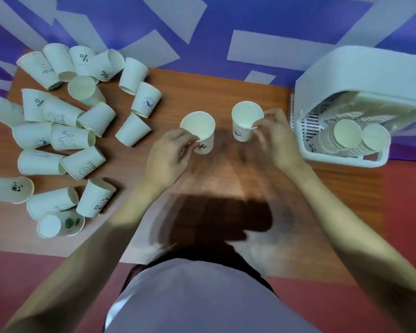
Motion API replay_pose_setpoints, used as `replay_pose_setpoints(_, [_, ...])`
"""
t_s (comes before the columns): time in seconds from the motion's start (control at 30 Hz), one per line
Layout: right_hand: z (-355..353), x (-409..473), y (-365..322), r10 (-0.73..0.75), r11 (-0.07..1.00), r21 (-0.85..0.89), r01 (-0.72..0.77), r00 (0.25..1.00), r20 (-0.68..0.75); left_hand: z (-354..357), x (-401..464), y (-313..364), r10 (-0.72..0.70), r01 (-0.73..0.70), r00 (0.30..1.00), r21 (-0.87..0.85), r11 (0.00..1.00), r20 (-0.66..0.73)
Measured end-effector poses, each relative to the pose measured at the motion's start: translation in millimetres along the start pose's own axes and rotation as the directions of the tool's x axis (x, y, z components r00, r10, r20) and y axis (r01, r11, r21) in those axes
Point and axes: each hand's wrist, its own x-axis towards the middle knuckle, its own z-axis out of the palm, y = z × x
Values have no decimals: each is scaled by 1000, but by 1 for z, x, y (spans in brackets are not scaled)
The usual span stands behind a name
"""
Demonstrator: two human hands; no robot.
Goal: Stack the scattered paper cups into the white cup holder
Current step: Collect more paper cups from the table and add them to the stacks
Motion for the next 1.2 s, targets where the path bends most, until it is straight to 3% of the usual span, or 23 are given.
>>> replay_pose_setpoints(0.37, [-84,-95,81,140,990,76,-122,934,-329,69,28,107,241,-233,967,-95,968,78])
replay_pose_setpoints(0.5, [-115,-108,112,186,983,93,-161,823,-536,93,58,152,317,-310,946,-104,945,68])
replay_pose_setpoints(0.63, [-138,-110,145,252,967,136,-217,707,-661,111,93,199,333,-333,942,-190,923,-36])
replay_pose_setpoints(0.8, [-145,-104,170,306,947,135,-293,685,-661,141,124,227,325,-323,946,-185,928,-21])
replay_pose_setpoints(1.03, [-125,-99,197,363,924,118,-363,736,-571,173,134,228,387,-383,913,-60,922,126])
replay_pose_setpoints(1.2, [-108,-96,206,345,922,11,-388,805,-483,190,138,222,343,-368,895,38,929,285])
